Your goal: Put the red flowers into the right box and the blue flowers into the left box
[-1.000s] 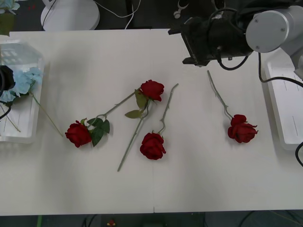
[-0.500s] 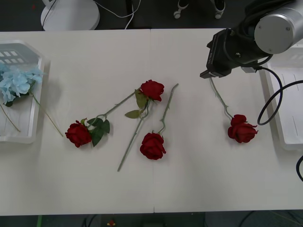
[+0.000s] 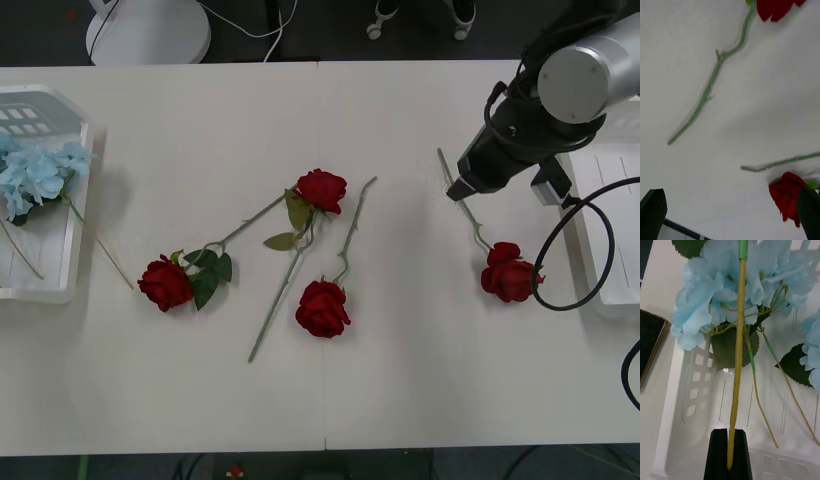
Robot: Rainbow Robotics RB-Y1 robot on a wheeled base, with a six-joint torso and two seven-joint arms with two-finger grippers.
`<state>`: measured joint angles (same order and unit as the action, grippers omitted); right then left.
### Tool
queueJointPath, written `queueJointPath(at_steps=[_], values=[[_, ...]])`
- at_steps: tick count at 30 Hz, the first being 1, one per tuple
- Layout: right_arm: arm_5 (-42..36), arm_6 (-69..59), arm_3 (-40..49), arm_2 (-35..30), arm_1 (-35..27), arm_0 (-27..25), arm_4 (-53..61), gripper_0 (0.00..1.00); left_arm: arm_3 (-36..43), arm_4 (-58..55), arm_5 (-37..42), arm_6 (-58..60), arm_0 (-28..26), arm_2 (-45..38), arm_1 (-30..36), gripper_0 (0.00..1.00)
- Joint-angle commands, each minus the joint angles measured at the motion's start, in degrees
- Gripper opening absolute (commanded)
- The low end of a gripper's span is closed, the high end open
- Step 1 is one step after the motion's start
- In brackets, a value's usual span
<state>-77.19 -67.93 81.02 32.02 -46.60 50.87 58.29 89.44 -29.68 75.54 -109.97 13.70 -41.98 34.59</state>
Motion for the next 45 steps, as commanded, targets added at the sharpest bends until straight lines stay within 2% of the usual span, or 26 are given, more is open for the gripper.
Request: queueJointPath(at_steps=[1, 9, 14, 17, 19, 21, 24, 31, 35, 40, 45], values=[[-0.5, -2.6, -6.8, 3.9, 0.0, 0.3, -1.6, 1.0, 1.1, -4.2, -1.2, 4.2, -4.7, 1.1, 2.0, 0.0], [2.6, -2.5, -17.1, 4.3, 4.1, 0.4, -3.4, 1.0, 1.0, -5.1, -1.2, 5.3, -5.4, 2.0, 2.0, 0.02], [4.0, -2.5, -19.9, 4.0, 6.3, 0.2, -5.8, 1.0, 1.0, -6.4, -1.2, 6.1, -5.6, 2.0, 2.0, 0.34], [4.6, -2.5, -20.7, 4.0, 7.0, 0.2, -6.4, 1.0, 1.1, -7.8, -1.1, 6.3, -5.6, 2.0, 2.0, 0.48], [4.7, -2.5, -20.8, 4.0, 7.3, -0.1, -6.9, 1.0, 1.1, -10.6, -1.0, 6.3, -5.6, 1.9, 2.0, 0.64], [4.9, -2.5, -20.8, 4.0, 7.8, -0.5, -7.0, 1.0, 1.2, -13.8, -0.3, 6.3, -5.6, 1.5, 2.1, 0.76], [5.9, -2.4, -20.4, 4.0, 8.2, -1.6, -7.7, 1.0, 2.5, -18.5, 1.3, 6.4, -5.6, 0.9, 2.1, 0.84], [7.0, -2.4, -18.9, 3.9, 8.2, -3.1, -8.1, 1.0, 9.4, -24.8, 4.0, 7.9, -5.6, 2.1, 2.0, 0.86], [7.2, -2.2, -18.6, 3.8, 8.2, -3.5, -8.1, 1.0, 11.9, -28.0, 4.0, 14.1, -5.6, 4.5, 2.0, 0.86], [7.9, -1.9, -17.8, 3.8, 8.2, -4.4, -8.7, 1.0, 18.8, -23.8, 4.5, 27.9, -5.5, 10.5, 2.0, 0.86], [8.7, -1.9, -17.4, 3.8, 8.2, -5.1, -9.5, 1.0, 25.1, -15.8, 10.1, 41.1, -2.1, 18.8, 1.5, 0.86]])
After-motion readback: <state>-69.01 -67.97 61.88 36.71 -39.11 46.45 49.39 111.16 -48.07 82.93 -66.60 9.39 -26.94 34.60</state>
